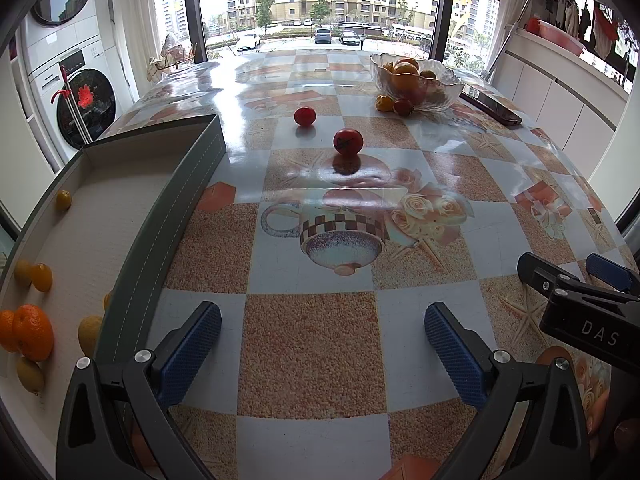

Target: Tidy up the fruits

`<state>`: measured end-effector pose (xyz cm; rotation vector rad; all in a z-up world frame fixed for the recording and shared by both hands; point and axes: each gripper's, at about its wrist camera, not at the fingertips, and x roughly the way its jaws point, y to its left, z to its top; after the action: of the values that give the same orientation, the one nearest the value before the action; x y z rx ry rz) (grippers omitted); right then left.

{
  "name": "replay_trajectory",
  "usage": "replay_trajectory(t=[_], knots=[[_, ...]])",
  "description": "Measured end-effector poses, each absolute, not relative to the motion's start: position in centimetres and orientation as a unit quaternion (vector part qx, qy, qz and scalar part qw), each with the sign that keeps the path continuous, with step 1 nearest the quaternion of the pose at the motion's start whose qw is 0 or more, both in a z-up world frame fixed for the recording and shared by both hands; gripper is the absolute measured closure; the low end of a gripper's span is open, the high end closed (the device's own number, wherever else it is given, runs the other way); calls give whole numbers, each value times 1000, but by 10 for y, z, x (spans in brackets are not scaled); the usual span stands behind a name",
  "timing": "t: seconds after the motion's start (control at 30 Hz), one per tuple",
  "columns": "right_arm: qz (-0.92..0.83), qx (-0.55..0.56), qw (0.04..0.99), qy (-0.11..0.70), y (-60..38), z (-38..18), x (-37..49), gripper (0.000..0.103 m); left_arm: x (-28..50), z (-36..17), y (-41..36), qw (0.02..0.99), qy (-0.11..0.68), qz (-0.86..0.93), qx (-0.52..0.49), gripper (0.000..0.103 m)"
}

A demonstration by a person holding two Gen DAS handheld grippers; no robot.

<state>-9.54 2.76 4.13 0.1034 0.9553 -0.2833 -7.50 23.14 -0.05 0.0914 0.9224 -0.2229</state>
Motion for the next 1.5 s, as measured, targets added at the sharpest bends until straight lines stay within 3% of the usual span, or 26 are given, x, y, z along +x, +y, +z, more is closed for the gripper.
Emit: replay_trajectory(t=[1.5], knots=[[-135, 49, 874, 464, 27, 41, -93, 0, -75, -1, 232, 889, 444, -108, 43, 1]])
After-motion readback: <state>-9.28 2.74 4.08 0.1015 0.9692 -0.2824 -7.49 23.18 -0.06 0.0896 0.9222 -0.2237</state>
